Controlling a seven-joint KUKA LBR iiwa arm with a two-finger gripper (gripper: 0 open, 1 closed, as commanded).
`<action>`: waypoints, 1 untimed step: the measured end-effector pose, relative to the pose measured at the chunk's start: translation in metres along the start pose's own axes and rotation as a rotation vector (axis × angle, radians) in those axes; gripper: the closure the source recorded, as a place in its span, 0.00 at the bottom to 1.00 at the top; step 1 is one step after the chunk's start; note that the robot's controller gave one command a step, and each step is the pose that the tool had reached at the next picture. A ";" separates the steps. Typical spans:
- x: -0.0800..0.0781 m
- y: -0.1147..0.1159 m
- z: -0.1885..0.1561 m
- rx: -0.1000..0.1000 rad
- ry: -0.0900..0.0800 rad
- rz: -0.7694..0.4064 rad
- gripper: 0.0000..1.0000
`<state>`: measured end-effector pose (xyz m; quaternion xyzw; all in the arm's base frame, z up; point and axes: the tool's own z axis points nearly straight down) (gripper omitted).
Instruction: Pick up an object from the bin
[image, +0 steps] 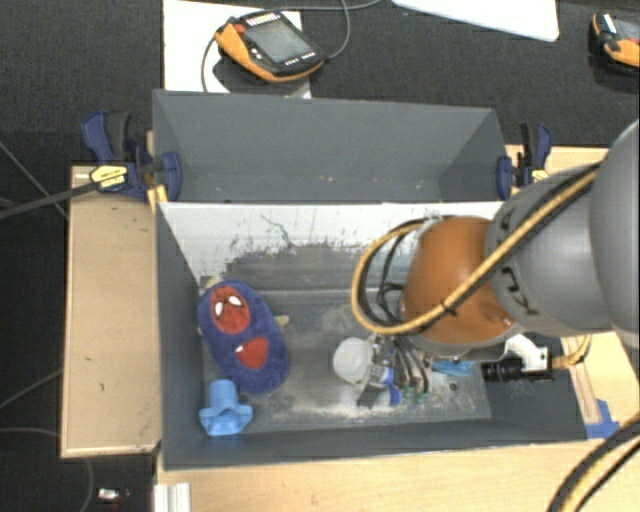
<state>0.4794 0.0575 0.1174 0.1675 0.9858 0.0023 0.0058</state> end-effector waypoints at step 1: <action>-0.003 0.001 -0.024 -0.004 -0.009 -0.002 1.00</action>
Offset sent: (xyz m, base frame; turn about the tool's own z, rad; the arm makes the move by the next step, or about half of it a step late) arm 0.0024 0.0001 0.1031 -0.0020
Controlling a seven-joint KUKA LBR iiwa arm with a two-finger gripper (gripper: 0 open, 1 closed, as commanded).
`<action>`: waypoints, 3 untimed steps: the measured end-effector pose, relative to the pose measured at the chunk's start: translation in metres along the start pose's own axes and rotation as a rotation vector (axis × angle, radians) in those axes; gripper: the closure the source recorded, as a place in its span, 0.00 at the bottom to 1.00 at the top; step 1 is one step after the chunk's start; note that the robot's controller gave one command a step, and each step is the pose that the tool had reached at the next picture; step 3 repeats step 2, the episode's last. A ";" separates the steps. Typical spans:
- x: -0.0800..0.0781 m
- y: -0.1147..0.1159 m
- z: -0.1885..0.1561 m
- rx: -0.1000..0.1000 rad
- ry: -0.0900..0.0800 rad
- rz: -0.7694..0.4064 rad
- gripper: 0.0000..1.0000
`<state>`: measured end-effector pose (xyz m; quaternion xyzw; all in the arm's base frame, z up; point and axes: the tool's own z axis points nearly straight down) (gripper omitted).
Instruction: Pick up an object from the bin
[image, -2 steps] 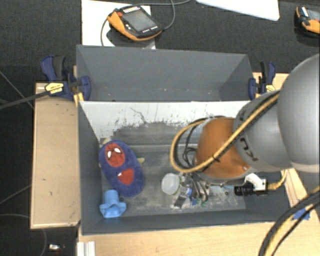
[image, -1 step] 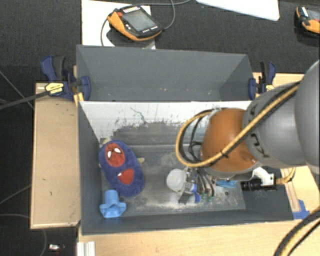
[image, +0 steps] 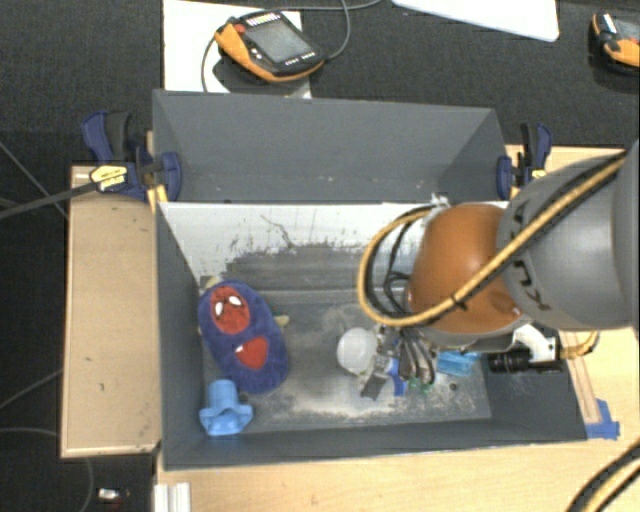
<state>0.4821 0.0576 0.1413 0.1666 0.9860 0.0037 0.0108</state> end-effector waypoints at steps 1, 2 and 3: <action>0.002 -0.001 -0.013 0.006 0.012 -0.002 1.00; 0.000 0.000 -0.061 0.004 0.008 -0.002 1.00; 0.000 0.000 -0.061 0.004 0.008 -0.002 1.00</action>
Offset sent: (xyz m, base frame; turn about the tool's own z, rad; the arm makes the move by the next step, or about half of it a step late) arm -0.0008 0.0000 0.1045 -0.0006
